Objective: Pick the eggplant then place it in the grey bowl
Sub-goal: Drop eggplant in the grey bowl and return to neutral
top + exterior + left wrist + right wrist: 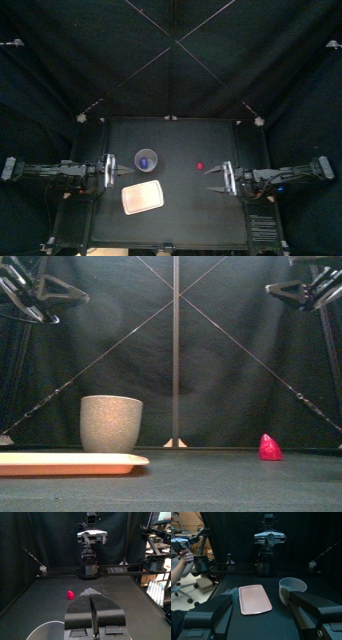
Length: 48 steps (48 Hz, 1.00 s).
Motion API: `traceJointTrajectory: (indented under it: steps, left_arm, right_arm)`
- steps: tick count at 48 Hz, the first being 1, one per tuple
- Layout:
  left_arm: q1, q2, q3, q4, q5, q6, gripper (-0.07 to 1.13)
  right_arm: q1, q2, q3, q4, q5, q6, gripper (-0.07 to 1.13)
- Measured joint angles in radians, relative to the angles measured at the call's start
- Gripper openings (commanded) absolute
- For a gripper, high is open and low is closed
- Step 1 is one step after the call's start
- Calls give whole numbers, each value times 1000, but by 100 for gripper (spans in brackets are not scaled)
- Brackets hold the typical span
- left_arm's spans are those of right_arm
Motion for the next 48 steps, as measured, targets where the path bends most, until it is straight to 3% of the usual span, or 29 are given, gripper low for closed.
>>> traceJointTrajectory:
  steps: [23, 48]
  left_arm:
    - [0, -2, 5, 0, 0, 0, -3]
    - [0, -2, 5, 2, 0, 2, -3]
  right_arm:
    - [-127, -52, 44, -3, 52, 0, 100]
    - [-169, -60, 44, -6, 57, -2, 100]
